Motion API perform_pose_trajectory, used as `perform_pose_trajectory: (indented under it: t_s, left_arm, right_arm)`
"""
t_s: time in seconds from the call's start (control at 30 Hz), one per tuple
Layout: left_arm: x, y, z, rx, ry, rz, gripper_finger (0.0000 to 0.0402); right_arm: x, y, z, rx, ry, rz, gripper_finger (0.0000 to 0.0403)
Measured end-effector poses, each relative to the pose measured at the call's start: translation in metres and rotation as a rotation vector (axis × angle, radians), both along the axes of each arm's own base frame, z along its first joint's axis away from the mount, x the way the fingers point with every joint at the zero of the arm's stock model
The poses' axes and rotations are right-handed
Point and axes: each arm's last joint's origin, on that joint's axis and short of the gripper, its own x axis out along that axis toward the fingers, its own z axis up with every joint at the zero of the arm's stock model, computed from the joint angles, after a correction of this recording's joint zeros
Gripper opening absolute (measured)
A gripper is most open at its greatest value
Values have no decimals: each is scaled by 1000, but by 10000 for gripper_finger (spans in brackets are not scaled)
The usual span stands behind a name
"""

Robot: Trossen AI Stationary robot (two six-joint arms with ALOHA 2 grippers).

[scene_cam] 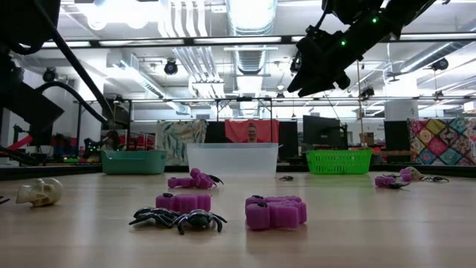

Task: Sort Halloween decoration
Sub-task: Put the white skull toy into the light blue bin

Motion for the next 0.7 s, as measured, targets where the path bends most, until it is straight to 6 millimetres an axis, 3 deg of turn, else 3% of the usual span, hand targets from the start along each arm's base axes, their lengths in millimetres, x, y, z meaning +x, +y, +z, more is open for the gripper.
perform_pose_trajectory:
  t_s: [0.37,0.7]
  left_arm:
    - [-1,1,0,2,-1,-19,45]
    - [4,0,9,8,-17,-82,15]
  right_arm:
    - [0,0,0,0,1,1,219]
    - [0,0,0,0,1,1,219]
